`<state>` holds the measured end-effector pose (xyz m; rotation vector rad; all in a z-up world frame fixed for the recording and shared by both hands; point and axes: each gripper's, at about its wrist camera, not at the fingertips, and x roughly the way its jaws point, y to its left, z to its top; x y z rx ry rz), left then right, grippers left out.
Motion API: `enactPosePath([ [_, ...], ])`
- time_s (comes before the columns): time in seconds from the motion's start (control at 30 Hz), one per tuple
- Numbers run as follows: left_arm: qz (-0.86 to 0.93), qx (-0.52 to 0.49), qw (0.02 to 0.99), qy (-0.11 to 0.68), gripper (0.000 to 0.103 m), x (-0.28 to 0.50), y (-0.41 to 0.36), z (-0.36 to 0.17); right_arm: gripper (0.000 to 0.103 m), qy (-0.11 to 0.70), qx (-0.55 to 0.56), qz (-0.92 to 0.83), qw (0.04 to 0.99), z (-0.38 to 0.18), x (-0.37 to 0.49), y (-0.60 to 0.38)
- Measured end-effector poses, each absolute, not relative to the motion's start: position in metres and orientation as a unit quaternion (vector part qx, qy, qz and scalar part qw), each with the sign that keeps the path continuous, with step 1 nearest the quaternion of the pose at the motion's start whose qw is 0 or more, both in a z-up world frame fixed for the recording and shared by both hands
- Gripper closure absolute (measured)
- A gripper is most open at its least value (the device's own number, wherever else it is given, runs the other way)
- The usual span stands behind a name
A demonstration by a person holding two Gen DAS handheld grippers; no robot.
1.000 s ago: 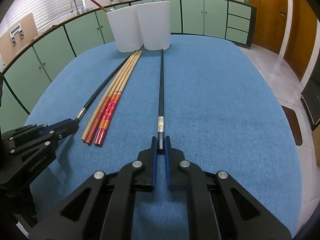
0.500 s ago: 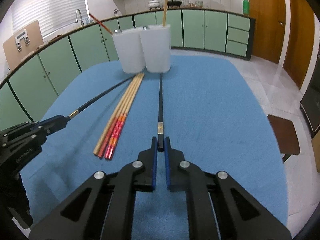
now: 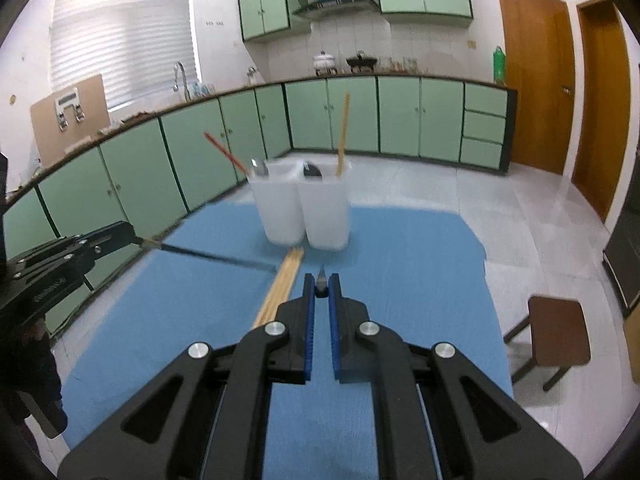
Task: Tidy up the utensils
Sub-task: 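Lift both black chopsticks and lower them upright into the holder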
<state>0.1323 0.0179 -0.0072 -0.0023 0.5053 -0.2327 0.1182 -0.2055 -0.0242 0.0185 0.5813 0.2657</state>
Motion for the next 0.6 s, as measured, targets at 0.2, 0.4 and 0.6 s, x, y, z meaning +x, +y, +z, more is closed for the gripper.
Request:
enactPosePath([
  [0.2,-0.138,0.008,0.962,0.237,0.097,0.156,0.011,0.021,0.097,0.275,0.006,0.158,0.948,0.015,0.142,-0.203],
  [0.4,-0.15,0.003,0.959,0.24,0.097,0.181,0.007,0.032,0.097,0.278,-0.006,0.175,0.944,0.042,0.172,-0.195],
  [0.6,-0.154,0.003,0.958,0.242,0.097,0.198,0.009,0.038,0.097,0.275,-0.012,0.189,0.943,0.062,0.189,-0.191],
])
